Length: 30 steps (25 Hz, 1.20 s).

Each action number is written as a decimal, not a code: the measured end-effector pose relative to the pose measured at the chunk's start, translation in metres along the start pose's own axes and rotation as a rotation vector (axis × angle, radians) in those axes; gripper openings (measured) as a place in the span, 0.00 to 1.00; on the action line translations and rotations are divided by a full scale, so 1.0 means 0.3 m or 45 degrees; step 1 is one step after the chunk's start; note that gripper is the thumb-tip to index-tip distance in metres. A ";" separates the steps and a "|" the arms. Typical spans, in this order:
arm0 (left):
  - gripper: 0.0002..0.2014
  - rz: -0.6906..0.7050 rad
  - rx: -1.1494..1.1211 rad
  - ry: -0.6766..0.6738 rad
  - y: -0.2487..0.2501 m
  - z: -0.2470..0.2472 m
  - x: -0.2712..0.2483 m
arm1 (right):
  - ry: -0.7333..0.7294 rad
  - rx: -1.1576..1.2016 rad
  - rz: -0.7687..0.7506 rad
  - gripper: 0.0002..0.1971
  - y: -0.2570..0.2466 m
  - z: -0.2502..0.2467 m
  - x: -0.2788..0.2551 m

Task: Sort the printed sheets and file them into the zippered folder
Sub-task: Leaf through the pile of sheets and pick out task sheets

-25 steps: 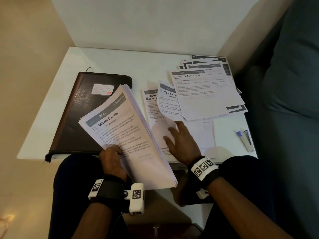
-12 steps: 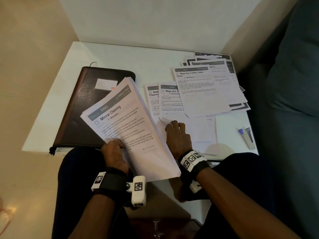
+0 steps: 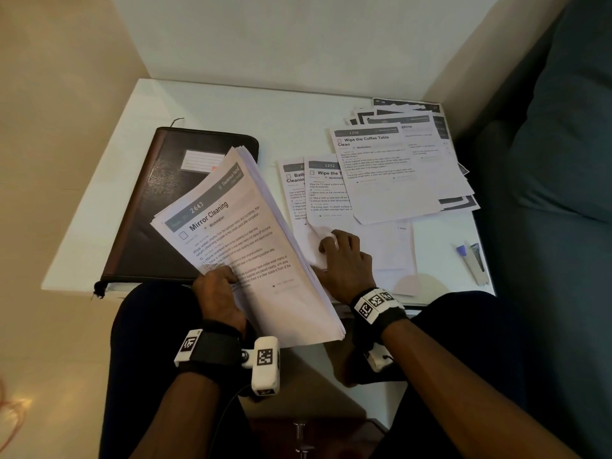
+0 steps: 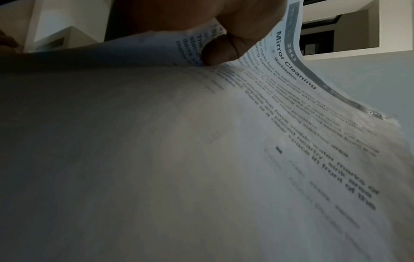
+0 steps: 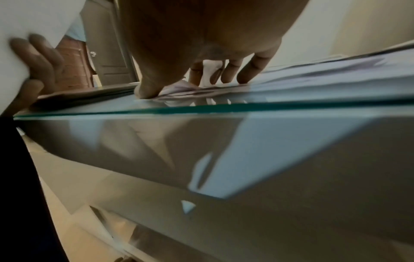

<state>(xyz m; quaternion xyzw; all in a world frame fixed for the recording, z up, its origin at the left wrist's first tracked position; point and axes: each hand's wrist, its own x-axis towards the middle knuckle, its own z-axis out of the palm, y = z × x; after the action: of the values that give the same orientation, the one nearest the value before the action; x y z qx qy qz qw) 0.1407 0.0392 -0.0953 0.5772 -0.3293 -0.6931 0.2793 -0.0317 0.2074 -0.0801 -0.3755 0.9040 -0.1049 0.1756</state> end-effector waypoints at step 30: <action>0.16 -0.204 -0.335 -0.152 -0.024 -0.017 0.052 | -0.198 -0.216 -0.314 0.52 0.032 -0.035 0.170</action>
<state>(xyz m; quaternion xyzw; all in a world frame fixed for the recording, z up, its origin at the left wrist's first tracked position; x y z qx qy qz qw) 0.1429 0.0311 -0.1111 0.5180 -0.2046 -0.7833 0.2761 -0.0754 0.1783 -0.0857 -0.5042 0.8402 -0.0196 0.1985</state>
